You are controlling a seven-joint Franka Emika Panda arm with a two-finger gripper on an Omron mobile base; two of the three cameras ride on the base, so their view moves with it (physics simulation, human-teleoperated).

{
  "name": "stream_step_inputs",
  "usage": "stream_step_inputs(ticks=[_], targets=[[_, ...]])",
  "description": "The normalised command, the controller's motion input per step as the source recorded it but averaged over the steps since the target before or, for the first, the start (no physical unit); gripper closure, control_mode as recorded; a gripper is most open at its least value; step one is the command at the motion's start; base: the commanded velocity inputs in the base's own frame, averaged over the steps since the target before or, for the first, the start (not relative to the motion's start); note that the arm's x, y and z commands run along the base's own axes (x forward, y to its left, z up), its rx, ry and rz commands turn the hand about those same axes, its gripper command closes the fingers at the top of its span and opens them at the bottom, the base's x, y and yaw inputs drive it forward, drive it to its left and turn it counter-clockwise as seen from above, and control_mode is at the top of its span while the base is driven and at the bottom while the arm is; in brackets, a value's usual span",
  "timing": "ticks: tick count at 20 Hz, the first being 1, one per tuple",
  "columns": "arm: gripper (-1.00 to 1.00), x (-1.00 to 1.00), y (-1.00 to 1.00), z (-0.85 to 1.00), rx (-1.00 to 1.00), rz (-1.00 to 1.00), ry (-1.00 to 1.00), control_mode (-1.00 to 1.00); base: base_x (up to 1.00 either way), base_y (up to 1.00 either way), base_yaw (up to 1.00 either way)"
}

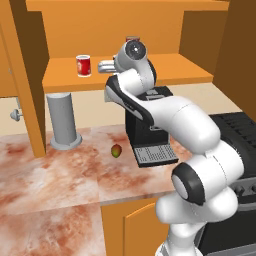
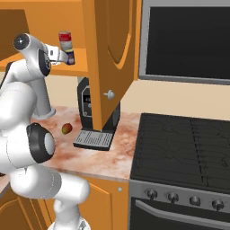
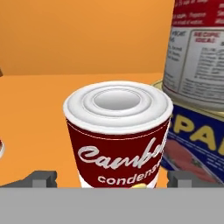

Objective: Stack two cans on top of the other two cans in the cabinet.

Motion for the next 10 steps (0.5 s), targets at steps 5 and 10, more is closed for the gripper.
stream_step_inputs(ticks=[5,10], targets=[[-1.0,0.05,0.0,0.0,0.0,0.0,0.0,-1.0,0.0,0.0,0.0],[-1.0,0.02,0.0,0.0,0.0,-0.01,0.0,-1.0,0.0,0.0,0.0]])
